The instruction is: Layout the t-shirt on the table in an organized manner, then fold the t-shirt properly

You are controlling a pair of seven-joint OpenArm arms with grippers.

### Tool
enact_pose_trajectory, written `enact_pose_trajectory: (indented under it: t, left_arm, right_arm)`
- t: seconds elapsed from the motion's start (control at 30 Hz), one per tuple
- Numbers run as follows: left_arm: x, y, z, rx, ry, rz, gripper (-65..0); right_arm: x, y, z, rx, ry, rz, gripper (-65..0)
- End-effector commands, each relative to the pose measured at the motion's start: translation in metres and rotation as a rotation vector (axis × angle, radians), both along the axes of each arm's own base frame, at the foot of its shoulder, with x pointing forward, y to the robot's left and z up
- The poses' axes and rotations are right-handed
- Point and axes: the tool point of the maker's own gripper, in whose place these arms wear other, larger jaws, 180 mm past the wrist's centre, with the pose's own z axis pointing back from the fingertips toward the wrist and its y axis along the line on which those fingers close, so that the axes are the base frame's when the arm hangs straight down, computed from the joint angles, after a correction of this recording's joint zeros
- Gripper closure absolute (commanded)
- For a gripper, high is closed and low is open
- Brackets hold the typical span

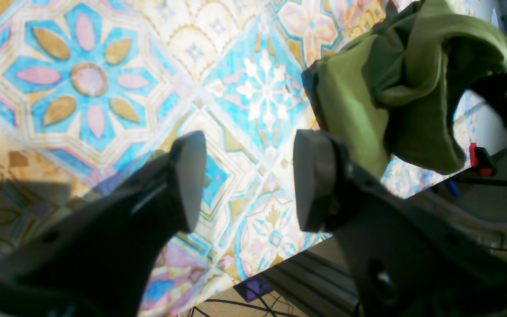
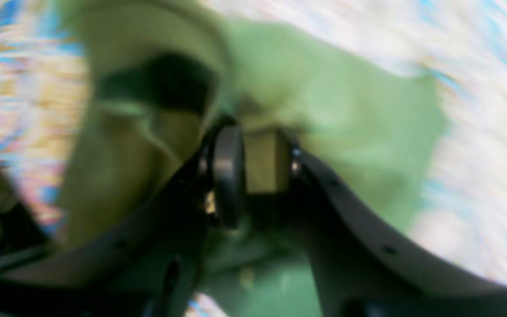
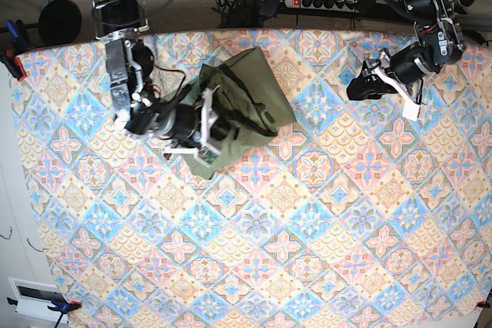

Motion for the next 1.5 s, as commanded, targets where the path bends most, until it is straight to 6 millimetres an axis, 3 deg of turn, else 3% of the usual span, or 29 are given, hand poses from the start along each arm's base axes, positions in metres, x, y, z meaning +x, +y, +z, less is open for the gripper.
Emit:
enact_pose_trajectory:
  t: [0.0, 0.1, 0.23, 0.4, 0.57, 0.73, 0.87, 1.17, 1.47]
  left_arm:
    - [0.006, 0.002, 0.010, 0.000, -0.038, -0.002, -31.7]
    - [0.006, 0.002, 0.010, 0.000, -0.038, -0.002, -31.7]
    - [0.011, 0.004, 0.013, -0.002, -0.069, 0.021, -31.7]
    - [0.010, 0.000, 0.009, 0.012, -0.061, 0.003, -31.7]
    - [0.014, -0.007, 0.009, 0.019, -0.063, -0.021, -31.7]
    - [0.015, -0.008, 0.011, 0.020, -0.069, -0.024, -31.7]
    - [0.015, -0.038, 0.008, -0.006, -0.062, -0.117, -31.7]
    - [0.009, -0.112, 0.007, -0.082, -0.056, -0.335, -31.8]
    - [-0.003, -0.196, 0.019, -0.151, -0.085, -0.606, -32.4]
  right_arm:
    - [0.006, 0.006, 0.013, 0.021, -0.042, 0.020, -12.8]
    - [-0.008, 0.033, 0.011, 0.035, -0.029, 0.099, -12.8]
    - [-0.007, 0.074, 0.017, 0.060, -0.034, 0.195, -12.8]
    - [-0.012, 0.087, -0.004, 0.012, 0.027, 0.268, -12.8]
    - [-0.009, 0.091, 0.003, 0.011, 0.002, 0.282, -12.8]
    - [0.014, 0.077, 0.038, 0.057, -0.103, 0.205, -12.8]
    - [0.031, 0.060, 0.062, 0.083, -0.174, 0.134, -12.8]
    - [0.050, -0.008, 0.056, 0.016, -0.182, -0.017, -12.8]
    - [0.057, -0.030, 0.057, -0.008, -0.196, -0.056, -12.8]
